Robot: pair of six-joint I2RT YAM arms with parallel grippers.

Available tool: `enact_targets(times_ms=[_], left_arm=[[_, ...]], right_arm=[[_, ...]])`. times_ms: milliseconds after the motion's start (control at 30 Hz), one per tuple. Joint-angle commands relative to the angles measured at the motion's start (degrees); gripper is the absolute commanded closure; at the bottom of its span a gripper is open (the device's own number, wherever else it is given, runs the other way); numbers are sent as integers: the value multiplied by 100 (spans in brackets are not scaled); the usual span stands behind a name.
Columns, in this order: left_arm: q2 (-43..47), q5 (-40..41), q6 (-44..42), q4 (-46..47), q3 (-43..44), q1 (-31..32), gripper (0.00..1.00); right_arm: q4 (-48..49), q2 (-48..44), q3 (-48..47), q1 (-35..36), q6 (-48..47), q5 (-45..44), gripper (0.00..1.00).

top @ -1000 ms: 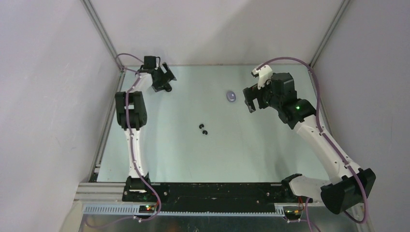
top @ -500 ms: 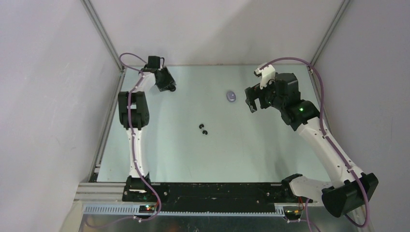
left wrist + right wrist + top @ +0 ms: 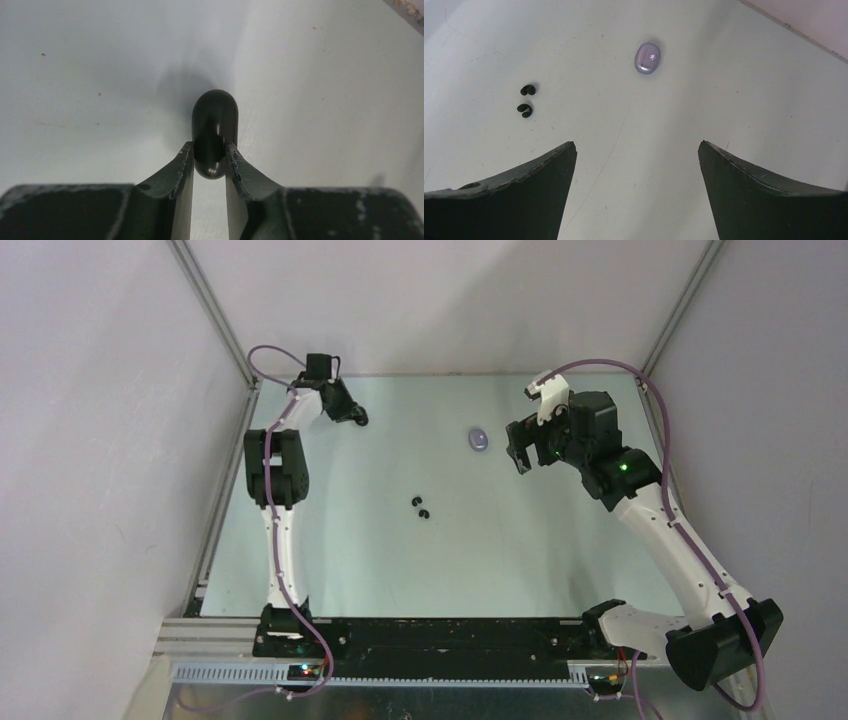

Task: Insert the wireless bluetooth earbuds into the charging case
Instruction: Move the charging case to the center of the board.

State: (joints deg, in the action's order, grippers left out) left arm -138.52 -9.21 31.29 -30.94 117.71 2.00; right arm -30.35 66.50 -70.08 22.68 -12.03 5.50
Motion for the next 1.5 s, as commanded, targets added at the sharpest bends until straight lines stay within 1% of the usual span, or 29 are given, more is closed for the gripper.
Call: enact_targets(times_ms=[0, 67, 333, 467, 500, 600, 767, 867, 1000, 1100, 1167, 1267, 1333, 1467], left_arm=[[373, -141, -616, -1, -767, 319, 77], [664, -255, -722, 252, -1502, 379, 77], [1747, -893, -1168, 746, -3236, 618, 75], [2322, -1161, -1334, 1047, -3980, 755, 74], [2523, -1337, -1313, 1126, -4096, 764, 73], [2958, -1659, -1286, 1551, -4608, 768, 73], [3223, -2093, -1173, 2090, -5303, 820, 72], [3275, -2365, -1131, 2310, -5489, 828, 72], [3251, -2594, -1172, 2340, -5517, 807, 69], [3106, -2681, -1148, 2358, -5571, 778, 65], [2989, -2722, -1146, 2312, -5563, 743, 61], [2844, -2768, -1132, 2308, -5560, 625, 55], [2777, -2865, -1069, 2413, -5598, 551, 53], [2649, -3211, -846, 2632, -5642, 326, 51]], right_arm=[[173, -102, -50, -53, 52, 128, 4], [182, -72, -42, -106, 83, 217, 3], [149, 67, -5, -331, 126, 684, 4], [164, 193, 65, -360, 38, 1119, 4], [167, 239, 92, -367, 27, 1212, 4], [192, 576, 101, -377, 35, 1687, 4], [101, 1004, -74, -237, -108, 2173, 4], [146, 1291, -253, 86, -259, 2139, 3], [564, 1716, -352, 623, -536, 2134, 1], [1098, 2229, -375, 983, -1040, 2070, 1], [1284, 2618, -504, 1179, -1441, 1974, 1], [1321, 3212, -948, 1406, -1957, 1884, 0], [1317, 3773, -1239, 1450, -2373, 1965, 1], [901, 4656, -2062, 1487, -2822, 2104, 1]])
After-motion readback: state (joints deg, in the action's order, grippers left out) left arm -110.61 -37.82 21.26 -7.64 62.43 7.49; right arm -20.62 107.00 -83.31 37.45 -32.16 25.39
